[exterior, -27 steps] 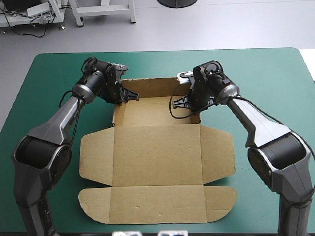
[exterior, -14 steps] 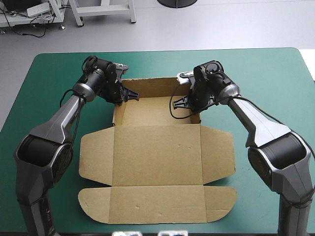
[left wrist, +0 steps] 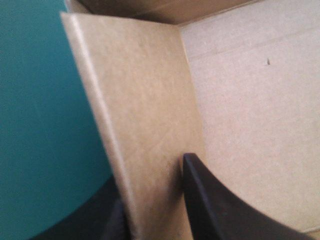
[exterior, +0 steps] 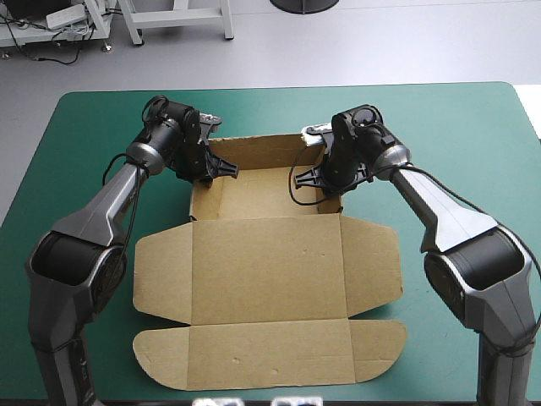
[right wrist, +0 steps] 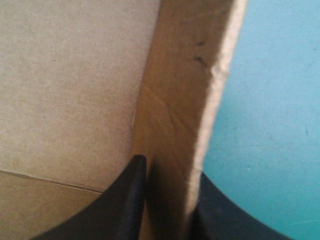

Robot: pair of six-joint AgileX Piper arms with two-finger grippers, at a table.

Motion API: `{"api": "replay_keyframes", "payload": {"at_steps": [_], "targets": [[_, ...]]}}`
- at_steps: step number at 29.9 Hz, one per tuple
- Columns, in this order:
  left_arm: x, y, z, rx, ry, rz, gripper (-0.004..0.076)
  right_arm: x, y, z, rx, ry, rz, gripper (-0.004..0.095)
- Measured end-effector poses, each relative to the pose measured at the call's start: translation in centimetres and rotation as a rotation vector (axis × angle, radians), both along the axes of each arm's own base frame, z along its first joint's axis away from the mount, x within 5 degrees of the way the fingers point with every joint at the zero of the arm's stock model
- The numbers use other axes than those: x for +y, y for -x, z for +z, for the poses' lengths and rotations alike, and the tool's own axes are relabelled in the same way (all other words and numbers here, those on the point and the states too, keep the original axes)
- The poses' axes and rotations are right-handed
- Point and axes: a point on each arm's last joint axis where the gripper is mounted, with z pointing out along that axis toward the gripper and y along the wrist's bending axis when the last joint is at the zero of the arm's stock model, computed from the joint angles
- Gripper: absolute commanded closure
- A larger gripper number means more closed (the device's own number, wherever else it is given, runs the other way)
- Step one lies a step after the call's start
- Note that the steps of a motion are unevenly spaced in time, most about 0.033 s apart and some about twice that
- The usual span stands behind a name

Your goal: Fold the box

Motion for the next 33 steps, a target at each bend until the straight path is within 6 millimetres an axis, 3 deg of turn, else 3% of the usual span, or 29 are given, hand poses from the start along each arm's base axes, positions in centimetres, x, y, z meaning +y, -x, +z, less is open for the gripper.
{"api": "replay_keyframes", "payload": {"at_steps": [8, 17, 25, 28, 33], "targets": [[-0.3, -0.1, 0.7, -0.008, 0.035, -0.003, 0.0265, 0.2, 0.4, 0.5, 0.001, -0.023, 0.006, 0.0366], [-0.4, 0.0, 1.0, -0.012, 0.046, -0.005, 0.0253, 0.3, 0.5, 0.8, -0.005, -0.026, 0.021, 0.0355], [-0.2, 0.5, 2.4, -0.044, 0.051, -0.023, 0.0253, 0.1, 0.8, 1.6, -0.029, -0.02, 0.042, 0.0355], [-0.1, 0.7, 3.0, -0.057, 0.053, -0.032, 0.0253, -0.2, 0.9, 3.0, -0.075, -0.009, 0.051, 0.0355], [0.1, 1.3, 4.5, -0.095, 0.061, -0.046, 0.0254, -0.7, 1.6, 7.2, -0.19, -0.043, 0.052, 0.0356]]}}
